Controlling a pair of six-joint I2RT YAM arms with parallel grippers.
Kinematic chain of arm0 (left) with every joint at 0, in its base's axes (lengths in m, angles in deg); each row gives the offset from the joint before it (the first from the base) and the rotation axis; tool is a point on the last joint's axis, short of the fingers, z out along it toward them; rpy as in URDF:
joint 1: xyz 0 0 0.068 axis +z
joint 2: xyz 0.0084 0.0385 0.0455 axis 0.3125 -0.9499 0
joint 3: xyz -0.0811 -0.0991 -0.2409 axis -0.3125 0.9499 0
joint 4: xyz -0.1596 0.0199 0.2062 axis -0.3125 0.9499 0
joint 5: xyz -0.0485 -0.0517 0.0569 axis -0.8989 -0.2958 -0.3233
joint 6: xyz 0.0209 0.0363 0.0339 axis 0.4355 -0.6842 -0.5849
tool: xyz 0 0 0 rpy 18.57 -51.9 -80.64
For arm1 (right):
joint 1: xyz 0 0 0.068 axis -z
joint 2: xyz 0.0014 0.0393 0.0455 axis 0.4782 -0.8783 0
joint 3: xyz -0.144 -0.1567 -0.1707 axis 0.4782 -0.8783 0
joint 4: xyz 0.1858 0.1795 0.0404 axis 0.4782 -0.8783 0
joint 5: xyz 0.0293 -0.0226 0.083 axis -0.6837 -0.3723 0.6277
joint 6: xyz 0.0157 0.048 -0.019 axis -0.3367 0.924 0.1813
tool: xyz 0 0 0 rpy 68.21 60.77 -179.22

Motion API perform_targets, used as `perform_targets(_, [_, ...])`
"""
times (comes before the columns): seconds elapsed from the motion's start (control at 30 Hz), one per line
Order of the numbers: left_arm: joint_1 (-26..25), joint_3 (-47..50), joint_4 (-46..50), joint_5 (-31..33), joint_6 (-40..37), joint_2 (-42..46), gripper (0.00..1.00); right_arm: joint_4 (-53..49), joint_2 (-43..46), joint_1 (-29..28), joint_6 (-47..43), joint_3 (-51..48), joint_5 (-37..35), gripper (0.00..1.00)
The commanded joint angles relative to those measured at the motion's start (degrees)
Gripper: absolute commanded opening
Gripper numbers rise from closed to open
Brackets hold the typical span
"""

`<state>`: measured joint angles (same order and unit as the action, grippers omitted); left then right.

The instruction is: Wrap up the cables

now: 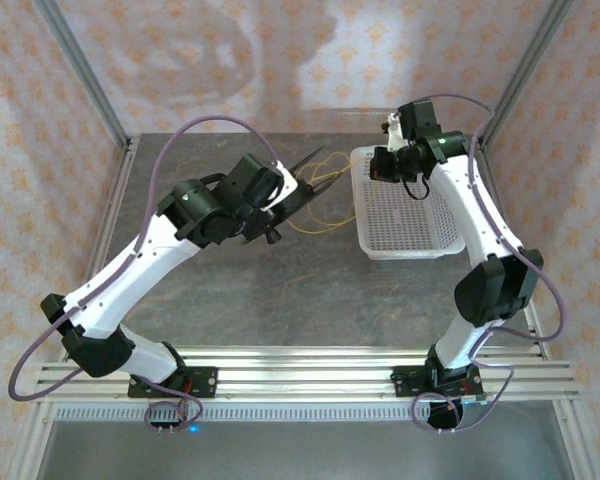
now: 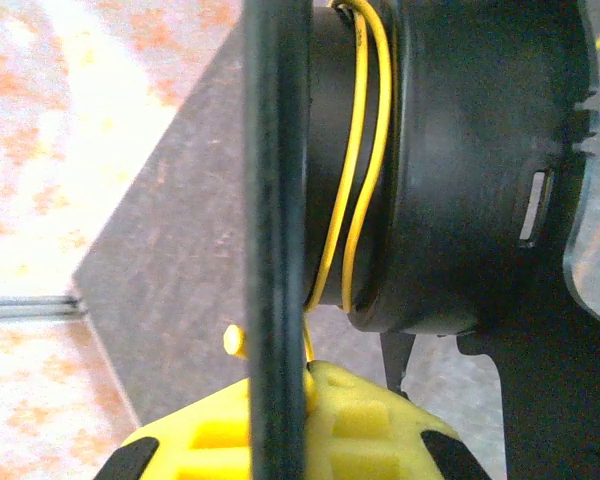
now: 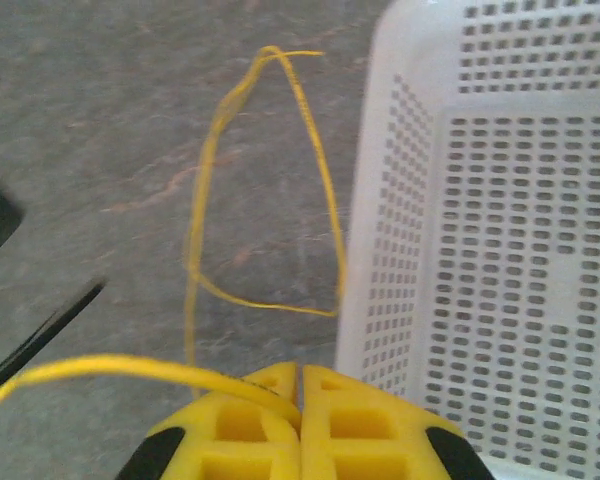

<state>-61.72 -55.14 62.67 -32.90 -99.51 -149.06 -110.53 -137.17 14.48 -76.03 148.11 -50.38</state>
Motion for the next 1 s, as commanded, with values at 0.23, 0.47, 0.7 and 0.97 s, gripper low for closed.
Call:
perform_targets(0.23, [0.14, 0.27, -10.96, 17.82, -9.39, -3.60, 0.00, -1.64, 8.43, -5.64, -0.67, 1.37, 14.42, 0.00])
perform_targets(0.47, [0.20, -0.64, -11.03, 15.80, -8.63, -5.42, 0.00, -0.59, 9.34, -9.13, 4.63, 4.29, 18.58, 0.00])
perform_targets(0.7, [0.14, -1.36, -10.95, 15.93, -8.46, -6.36, 0.00, -1.38, 6.17, -13.80, 9.92, 7.73, 19.55, 0.00])
perform_targets(0.97, [-0.21, -1.09, -10.37, 15.27, -7.92, -6.63, 0.00, -1.78, 2.08, -17.45, 12.10, 13.45, 18.55, 0.00])
